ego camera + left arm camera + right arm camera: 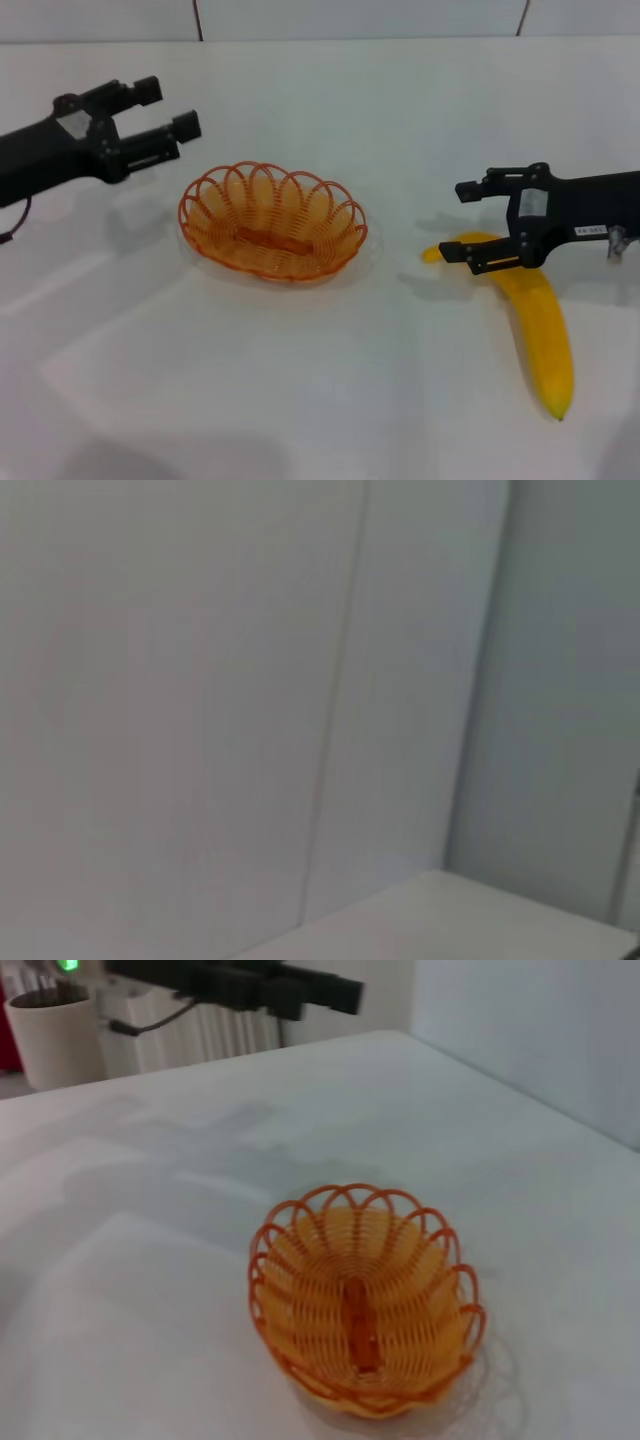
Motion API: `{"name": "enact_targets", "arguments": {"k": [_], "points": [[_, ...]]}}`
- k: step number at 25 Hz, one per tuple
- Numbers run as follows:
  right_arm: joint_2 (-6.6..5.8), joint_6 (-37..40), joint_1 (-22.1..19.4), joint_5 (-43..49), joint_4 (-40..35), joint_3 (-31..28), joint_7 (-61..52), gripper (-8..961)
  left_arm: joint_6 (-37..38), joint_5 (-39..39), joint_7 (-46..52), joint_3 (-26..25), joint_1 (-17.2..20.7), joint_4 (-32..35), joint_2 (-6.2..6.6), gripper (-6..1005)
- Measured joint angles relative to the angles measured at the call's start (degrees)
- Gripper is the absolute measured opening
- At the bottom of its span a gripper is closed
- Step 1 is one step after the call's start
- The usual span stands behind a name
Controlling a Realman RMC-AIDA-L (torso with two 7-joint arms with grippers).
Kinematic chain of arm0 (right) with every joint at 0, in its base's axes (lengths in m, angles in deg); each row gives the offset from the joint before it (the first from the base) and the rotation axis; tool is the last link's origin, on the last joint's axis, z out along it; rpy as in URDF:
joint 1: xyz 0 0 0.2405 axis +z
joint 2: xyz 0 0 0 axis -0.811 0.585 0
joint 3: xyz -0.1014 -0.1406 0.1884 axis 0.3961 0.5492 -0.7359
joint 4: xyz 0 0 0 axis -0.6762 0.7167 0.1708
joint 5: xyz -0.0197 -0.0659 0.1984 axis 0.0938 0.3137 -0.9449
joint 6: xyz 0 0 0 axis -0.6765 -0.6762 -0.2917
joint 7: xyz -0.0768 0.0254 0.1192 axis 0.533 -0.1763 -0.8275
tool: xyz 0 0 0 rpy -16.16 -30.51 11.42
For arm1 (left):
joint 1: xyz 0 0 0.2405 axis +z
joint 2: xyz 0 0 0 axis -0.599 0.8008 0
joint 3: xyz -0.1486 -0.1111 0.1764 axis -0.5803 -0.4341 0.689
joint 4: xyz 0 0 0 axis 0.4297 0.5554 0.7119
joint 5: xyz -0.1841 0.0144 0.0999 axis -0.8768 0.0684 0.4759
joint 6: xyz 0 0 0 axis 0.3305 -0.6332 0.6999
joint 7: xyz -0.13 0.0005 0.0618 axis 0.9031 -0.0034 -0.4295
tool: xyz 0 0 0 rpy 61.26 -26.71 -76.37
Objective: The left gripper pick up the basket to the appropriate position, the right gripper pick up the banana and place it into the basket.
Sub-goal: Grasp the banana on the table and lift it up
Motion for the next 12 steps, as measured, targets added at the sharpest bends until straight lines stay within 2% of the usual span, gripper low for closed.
{"name": "enact_targets", "arguments": {"k": [7, 12], "points": [[0.26, -0.95, -2.17, -0.02, -5.07, 1.98, -3.32, 855, 4.69, -4.18, -9.63, 0.1, 1.77, -4.02, -0.01, 797], [0.18, -7.3, -4.85, 0.37, -10.69, 10.13, -8.55, 849, 4.91, -5.09, -11.0, -0.18, 2.02, -5.37, 0.04, 797]]}}
